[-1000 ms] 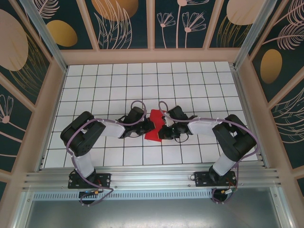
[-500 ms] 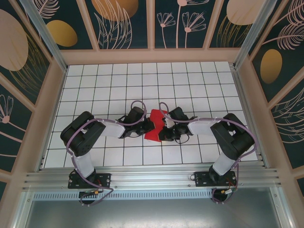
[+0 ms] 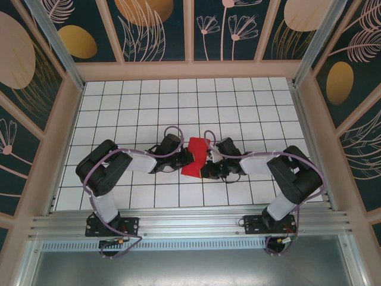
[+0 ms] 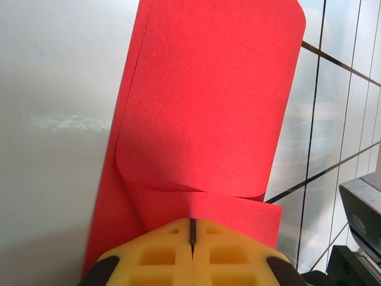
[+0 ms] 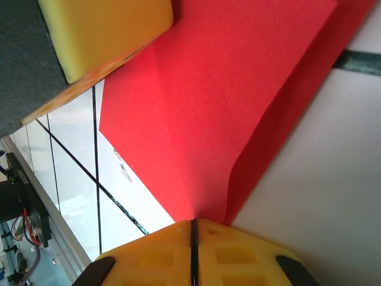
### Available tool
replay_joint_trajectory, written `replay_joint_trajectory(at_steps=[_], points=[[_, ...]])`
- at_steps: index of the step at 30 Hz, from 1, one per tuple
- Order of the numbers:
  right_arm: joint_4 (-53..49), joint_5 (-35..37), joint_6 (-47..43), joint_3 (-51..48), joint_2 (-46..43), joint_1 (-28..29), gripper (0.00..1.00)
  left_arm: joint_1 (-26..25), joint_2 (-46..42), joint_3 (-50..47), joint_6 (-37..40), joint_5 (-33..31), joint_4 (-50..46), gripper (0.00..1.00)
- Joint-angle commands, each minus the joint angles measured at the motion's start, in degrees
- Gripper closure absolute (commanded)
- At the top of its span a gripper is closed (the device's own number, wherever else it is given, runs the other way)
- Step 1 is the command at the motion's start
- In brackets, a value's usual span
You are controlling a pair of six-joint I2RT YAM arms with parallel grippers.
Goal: Fold a paper plane with a square sheet of paper (pick it up from the middle)
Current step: Fold the triangle a second time at the center of the table.
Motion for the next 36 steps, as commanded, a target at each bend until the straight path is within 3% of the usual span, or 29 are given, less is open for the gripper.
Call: replay_joint_trajectory(at_steps=[1,9,14,23,31,36], points=[[-7.6,-1.0,0.8,-3.4,-1.2,0.3,0.88,0.2,1.3,-0.5,1.4,-3.1,-5.7,0.95],[-14.7,4.0,-0.8,-0.8,-5.9,0.5,0.88,0.1,1.4,-0.1,1.9,-2.8,-5.9,0.95],[-12.6,5.1,1.5,4.1,-10.3,0.6,0.88,0.1,1.1,-0.2,1.9,-3.0,-6.0,0.95],[-10.3,7.3,2.3,11.6,1.8,3.2,0.89,0.2,0.9,0.3,1.9,-2.8,-6.2,0.95],[-11.0,8.1,1.2,9.0,6.7,2.2,0.89,0.1,0.2,0.8,2.5,-3.0,-6.5,0.94],[-10.0,6.6,1.3,7.2,7.5,1.7,0.89,0.2,-3.2,0.8,2.5,-3.1,-5.3,0.84]])
